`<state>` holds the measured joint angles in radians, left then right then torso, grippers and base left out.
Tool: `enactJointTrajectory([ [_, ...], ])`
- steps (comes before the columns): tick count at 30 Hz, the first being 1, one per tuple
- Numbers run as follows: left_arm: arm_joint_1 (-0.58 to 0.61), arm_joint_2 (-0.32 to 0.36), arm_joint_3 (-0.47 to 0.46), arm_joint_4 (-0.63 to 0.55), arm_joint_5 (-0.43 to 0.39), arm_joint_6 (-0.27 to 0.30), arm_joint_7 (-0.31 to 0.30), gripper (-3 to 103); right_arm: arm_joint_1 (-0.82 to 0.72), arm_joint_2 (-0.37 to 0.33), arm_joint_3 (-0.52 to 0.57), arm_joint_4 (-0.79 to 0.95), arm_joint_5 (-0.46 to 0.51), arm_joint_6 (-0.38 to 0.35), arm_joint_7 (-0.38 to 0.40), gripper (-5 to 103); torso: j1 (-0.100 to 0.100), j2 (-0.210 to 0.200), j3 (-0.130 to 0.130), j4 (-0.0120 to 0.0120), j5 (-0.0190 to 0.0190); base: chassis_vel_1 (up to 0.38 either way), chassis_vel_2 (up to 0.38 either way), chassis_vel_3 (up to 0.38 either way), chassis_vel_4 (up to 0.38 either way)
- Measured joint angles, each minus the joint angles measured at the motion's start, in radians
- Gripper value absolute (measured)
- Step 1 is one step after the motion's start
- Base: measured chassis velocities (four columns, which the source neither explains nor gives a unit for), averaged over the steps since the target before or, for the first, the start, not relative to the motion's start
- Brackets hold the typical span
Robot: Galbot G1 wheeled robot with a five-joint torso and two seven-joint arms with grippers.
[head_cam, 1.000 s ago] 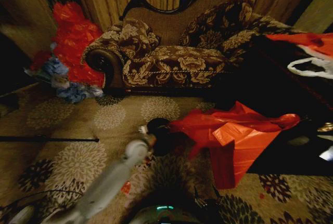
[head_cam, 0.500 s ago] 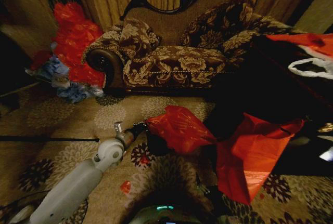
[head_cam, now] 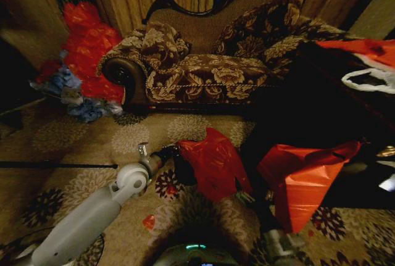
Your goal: Place a garbage bag over the trash bin.
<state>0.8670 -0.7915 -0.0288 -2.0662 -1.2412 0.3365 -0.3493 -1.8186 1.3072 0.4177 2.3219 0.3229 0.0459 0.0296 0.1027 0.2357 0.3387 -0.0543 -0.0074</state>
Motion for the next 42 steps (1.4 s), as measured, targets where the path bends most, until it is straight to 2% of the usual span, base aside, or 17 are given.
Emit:
enactJointTrajectory([
  [2, -0.016, -0.015, 0.015, 0.008, -0.007, 0.000, -0.023, 0, -0.006, -0.005, -0.055, 0.008, 0.012, -0.018, 0.001, 82, 0.000, 0.000, 0.000, 0.0000, 0.0001, 0.000, 0.000, 0.000, 0.000],
  [4, -0.022, -0.021, 0.020, 0.012, -0.009, 0.000, -0.030, 0, -0.013, -0.006, -0.070, 0.009, 0.010, -0.020, -0.007, 82, 0.000, 0.000, 0.000, -0.0001, 0.0000, 0.000, 0.000, 0.000, 0.000],
  [6, -0.043, -0.030, 0.031, 0.022, -0.016, -0.002, -0.044, 0, -0.037, -0.011, -0.087, 0.012, 0.001, -0.020, -0.057, 74, 0.000, 0.000, 0.000, -0.0002, 0.0000, 0.000, 0.000, 0.000, 0.000],
  [7, -0.043, -0.030, 0.031, 0.022, -0.016, -0.002, -0.044, 0, -0.037, -0.011, -0.087, 0.012, 0.001, -0.020, -0.057, 74, 0.000, 0.000, 0.000, -0.0002, 0.0000, 0.000, 0.000, 0.000, 0.000],
  [9, -0.078, -0.042, 0.042, 0.037, -0.031, -0.001, -0.054, 0, -0.062, -0.032, -0.084, 0.005, -0.004, -0.015, -0.143, 66, 0.000, 0.000, 0.000, -0.0001, -0.0001, 0.000, 0.000, 0.000, 0.000],
  [10, -0.078, -0.042, 0.042, 0.037, -0.031, -0.001, -0.054, 0, -0.062, -0.032, -0.084, 0.005, -0.004, -0.015, -0.143, 66, 0.000, 0.000, 0.000, -0.0001, -0.0001, 0.000, 0.000, 0.000, 0.000],
  [13, -0.123, -0.074, 0.058, 0.062, -0.040, 0.003, -0.061, 0, -0.048, -0.056, -0.112, -0.062, -0.021, -0.014, -0.191, 54, 0.000, 0.000, 0.000, -0.0003, 0.0000, 0.000, 0.000, 0.000, 0.000],
  [14, -0.123, -0.074, 0.058, 0.062, -0.040, 0.003, -0.061, 0, -0.048, -0.056, -0.112, -0.062, -0.021, -0.014, -0.191, 54, 0.000, 0.000, 0.000, -0.0003, 0.0000, 0.000, 0.000, 0.000, 0.000],
  [16, -0.139, -0.091, 0.069, 0.071, -0.040, 0.004, -0.068, 0, -0.001, -0.045, -0.123, -0.125, -0.029, -0.015, -0.184, 46, 0.000, 0.000, 0.000, -0.0003, 0.0003, 0.000, 0.000, 0.000, 0.000],
  [18, -0.140, -0.095, 0.076, 0.070, -0.040, 0.005, -0.068, 0, 0.071, -0.023, -0.117, -0.181, -0.021, -0.017, -0.141, 42, 0.000, 0.000, 0.000, -0.0002, 0.0005, 0.000, 0.000, 0.000, 0.000],
  [19, -0.140, -0.095, 0.076, 0.070, -0.040, 0.005, -0.068, 0, 0.071, -0.023, -0.117, -0.181, -0.021, -0.017, -0.141, 42, 0.000, 0.000, 0.000, -0.0002, 0.0005, 0.000, 0.000, 0.000, 0.000],
  [23, -0.123, -0.088, 0.073, 0.057, -0.040, 0.006, -0.065, 0, 0.159, -0.017, -0.104, -0.205, 0.020, -0.051, -0.091, 26, 0.000, 0.000, 0.000, 0.0000, -0.0002, 0.000, 0.000, 0.000, 0.000],
  [30, -0.104, -0.076, 0.058, 0.037, -0.041, 0.009, -0.055, 0, 0.228, 0.001, -0.110, -0.226, 0.028, -0.062, -0.070, 10, 0.000, 0.000, 0.000, -0.0002, 0.0000, 0.000, 0.000, 0.000, 0.000],
  [32, -0.092, -0.066, 0.051, 0.014, -0.040, 0.015, -0.042, 0, 0.284, 0.007, -0.117, -0.228, 0.029, -0.071, -0.050, 3, 0.000, 0.000, 0.000, -0.0001, 0.0000, 0.000, 0.000, 0.000, 0.000],
  [35, -0.086, -0.059, 0.050, 0.000, -0.039, 0.017, -0.038, 0, 0.314, 0.000, -0.121, -0.226, 0.040, -0.085, -0.040, 1, 0.000, 0.000, 0.000, -0.0001, 0.0001, 0.000, 0.000, 0.000, 0.000],
  [38, -0.074, -0.024, 0.041, -0.058, -0.040, 0.020, -0.021, 0, 0.411, -0.040, -0.148, -0.242, 0.086, -0.125, -0.012, 0, 0.000, 0.000, 0.000, 0.0000, 0.0001, 0.000, 0.000, 0.000, 0.000],
  [42, -0.073, 0.012, 0.020, -0.107, -0.057, 0.022, -0.022, 0, 0.482, -0.080, -0.186, -0.280, 0.106, -0.126, -0.006, 0, 0.000, 0.000, 0.000, -0.0001, 0.0001, 0.000, 0.000, 0.000, 0.000],
])
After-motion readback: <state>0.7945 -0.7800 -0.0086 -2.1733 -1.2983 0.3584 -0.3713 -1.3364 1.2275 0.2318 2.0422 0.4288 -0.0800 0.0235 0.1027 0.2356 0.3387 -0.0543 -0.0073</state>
